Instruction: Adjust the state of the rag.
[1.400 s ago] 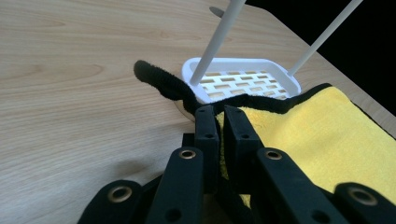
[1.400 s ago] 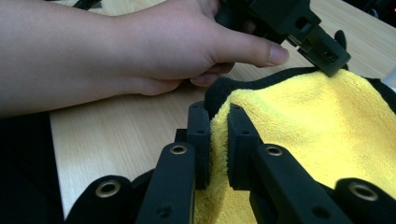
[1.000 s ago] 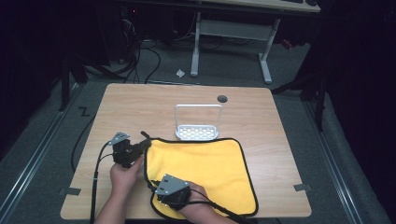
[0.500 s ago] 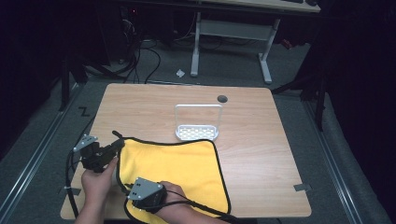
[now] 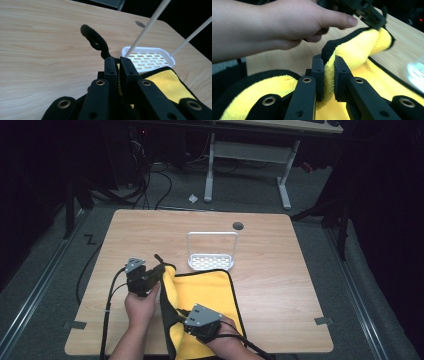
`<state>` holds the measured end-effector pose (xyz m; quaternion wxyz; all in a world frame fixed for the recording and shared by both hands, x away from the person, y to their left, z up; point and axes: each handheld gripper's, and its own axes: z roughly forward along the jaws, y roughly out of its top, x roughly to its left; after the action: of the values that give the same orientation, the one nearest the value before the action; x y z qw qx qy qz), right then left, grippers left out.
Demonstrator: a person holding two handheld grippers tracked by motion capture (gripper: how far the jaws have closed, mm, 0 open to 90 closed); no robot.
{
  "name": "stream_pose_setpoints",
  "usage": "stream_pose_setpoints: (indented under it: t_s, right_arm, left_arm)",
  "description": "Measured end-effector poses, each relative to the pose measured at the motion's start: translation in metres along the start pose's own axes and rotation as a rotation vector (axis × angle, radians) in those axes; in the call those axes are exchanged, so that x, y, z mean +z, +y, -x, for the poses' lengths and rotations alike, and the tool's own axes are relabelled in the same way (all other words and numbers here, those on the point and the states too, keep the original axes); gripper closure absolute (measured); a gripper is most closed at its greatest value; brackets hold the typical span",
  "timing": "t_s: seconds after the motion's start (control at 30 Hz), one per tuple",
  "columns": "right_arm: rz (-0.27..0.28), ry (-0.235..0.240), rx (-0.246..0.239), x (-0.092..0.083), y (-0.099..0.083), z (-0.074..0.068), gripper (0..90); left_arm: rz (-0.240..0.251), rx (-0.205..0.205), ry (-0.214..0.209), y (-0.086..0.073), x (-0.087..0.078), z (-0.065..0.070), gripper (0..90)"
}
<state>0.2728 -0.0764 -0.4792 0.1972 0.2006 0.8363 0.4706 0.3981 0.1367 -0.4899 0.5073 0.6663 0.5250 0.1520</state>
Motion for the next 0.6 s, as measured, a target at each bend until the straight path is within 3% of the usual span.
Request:
stream_pose_setpoints:
  t_s: [0.27,0.6]
  right_arm:
    - [-0.021,-0.067,0.053,-0.031,-0.031,0.024,81.7]
    - [-0.042,-0.129,0.076,-0.063,-0.056,0.039,81.1]
  left_arm:
    - [-0.04,0.03,-0.014,-0.003,0.03,0.033,84.6]
    - [-0.05,0.048,-0.051,-0.003,0.053,0.067,84.2]
